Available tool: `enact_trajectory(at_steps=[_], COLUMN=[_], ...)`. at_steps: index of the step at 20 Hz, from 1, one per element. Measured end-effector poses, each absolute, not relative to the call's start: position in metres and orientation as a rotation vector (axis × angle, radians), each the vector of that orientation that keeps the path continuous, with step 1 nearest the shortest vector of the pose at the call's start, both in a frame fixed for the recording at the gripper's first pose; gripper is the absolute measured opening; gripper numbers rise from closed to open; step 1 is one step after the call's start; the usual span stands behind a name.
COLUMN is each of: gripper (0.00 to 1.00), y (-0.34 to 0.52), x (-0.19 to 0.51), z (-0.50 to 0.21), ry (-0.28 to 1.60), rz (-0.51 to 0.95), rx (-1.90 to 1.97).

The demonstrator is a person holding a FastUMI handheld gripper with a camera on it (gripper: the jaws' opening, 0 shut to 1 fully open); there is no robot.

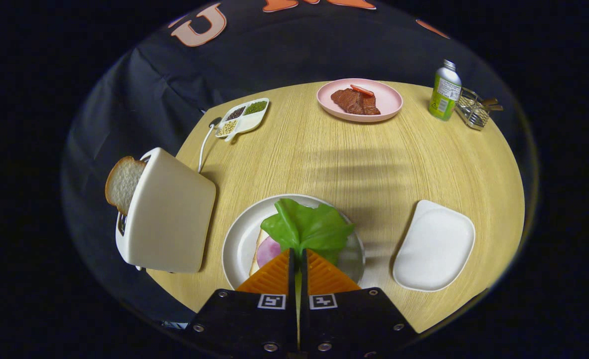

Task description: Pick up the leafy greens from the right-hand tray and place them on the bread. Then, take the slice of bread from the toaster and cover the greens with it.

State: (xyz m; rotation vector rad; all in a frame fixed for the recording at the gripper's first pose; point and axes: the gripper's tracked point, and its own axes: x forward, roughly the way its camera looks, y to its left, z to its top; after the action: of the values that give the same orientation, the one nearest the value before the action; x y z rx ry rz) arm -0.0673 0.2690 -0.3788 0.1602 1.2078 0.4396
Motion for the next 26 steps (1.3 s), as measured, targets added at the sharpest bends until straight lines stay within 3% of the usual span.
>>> enact_trajectory(at_steps=[6, 10, 13, 20, 26], gripper=[0.06, 0.16, 0.3, 0.48, 0.78], y=[0.277, 0.283, 0.284, 0.295, 0.341], x=[-0.074, -0.08, -0.076, -0.059, -0.038], z=[-0.392, -0.391, -0.38, -0.306, -0.225], ry=[1.235, 1.255, 1.231, 1.132, 1.015], rz=[0.427, 0.437, 0.445, 0.487, 0.572], rx=[0.138, 0.166, 0.173, 0.203, 0.167])
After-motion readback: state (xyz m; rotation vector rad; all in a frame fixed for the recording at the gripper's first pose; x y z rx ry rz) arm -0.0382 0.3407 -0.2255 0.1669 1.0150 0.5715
